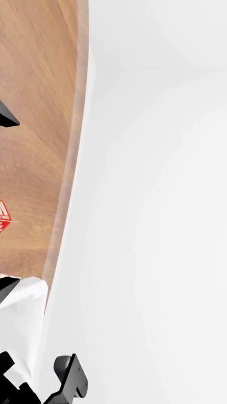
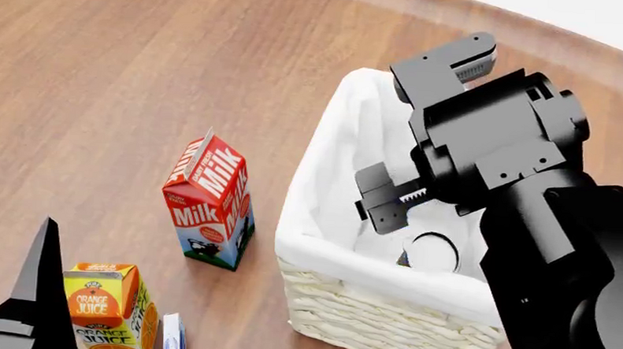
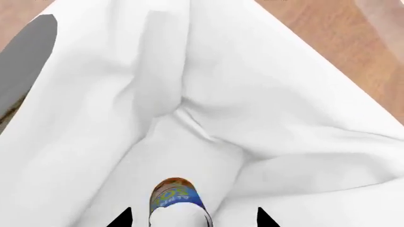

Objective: Pick up the alphabet soup and the tomato sauce, and put them in the basket.

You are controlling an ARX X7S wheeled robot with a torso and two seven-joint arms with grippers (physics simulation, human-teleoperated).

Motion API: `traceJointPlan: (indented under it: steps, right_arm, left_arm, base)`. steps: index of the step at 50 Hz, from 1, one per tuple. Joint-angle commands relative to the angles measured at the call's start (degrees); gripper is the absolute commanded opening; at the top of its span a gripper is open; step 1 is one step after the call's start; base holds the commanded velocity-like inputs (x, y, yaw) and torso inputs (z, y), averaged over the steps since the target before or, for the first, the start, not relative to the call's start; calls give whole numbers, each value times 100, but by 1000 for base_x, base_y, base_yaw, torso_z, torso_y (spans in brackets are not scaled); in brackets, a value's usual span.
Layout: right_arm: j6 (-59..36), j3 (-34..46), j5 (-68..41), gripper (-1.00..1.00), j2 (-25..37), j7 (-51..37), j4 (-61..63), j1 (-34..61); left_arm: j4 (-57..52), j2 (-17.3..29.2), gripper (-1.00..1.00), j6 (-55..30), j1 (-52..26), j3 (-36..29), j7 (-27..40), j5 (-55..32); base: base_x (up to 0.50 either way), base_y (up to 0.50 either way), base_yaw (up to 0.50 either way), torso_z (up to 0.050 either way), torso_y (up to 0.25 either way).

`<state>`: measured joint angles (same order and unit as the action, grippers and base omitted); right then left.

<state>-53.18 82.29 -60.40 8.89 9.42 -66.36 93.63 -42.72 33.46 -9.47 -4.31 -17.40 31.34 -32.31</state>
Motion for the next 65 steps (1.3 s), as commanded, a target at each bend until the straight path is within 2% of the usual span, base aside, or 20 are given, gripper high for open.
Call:
traceJointPlan:
  steps: [1, 11, 17, 25, 39, 52, 62, 65]
  right_arm:
    - [23, -15, 66, 100, 24, -7, 67, 6]
    - [-8, -26, 68, 100, 93, -48, 185, 14]
    - [-165, -144, -78, 100, 338, -321, 654, -5]
    - [-691, -299, -402, 100, 970, -944, 2035, 86]
    - [-1703, -1015, -1547, 100, 2229, -2255, 4511, 426]
    - [-1230, -2042, -3023, 100, 3836, -3579, 6963, -303]
    - [-416, -2510, -3424, 100, 4702, -4195, 8288, -875]
    - [-51, -2657, -3264, 100, 4911, -4145, 8715, -1058]
  left_arm:
    - [-27, 19, 100, -2, -2, 10, 19, -23]
    - [-37, 18, 100, -17, -23, -9, 31, -26]
    - [-37, 16, 100, -12, -29, -23, 28, -25]
    - [-79, 11, 100, -45, -43, -68, 43, -9]
    - [-314, 57, 100, -110, -32, -123, 107, 12]
    - [-480, 137, 100, -117, -7, -30, 195, -63]
    - [-526, 134, 100, -174, -19, -91, 233, -37]
    - [-533, 138, 100, -171, -17, -94, 236, -38]
  base:
    - [0, 0, 0, 0, 0]
    - [0, 0, 0, 0, 0]
    - [0, 0, 0, 0, 0]
    - [0, 0, 0, 0, 0]
    - [0, 0, 0, 0, 0]
    - [0, 0, 0, 0, 0]
    - [0, 0, 0, 0, 0]
    - [0, 0, 0, 0, 0]
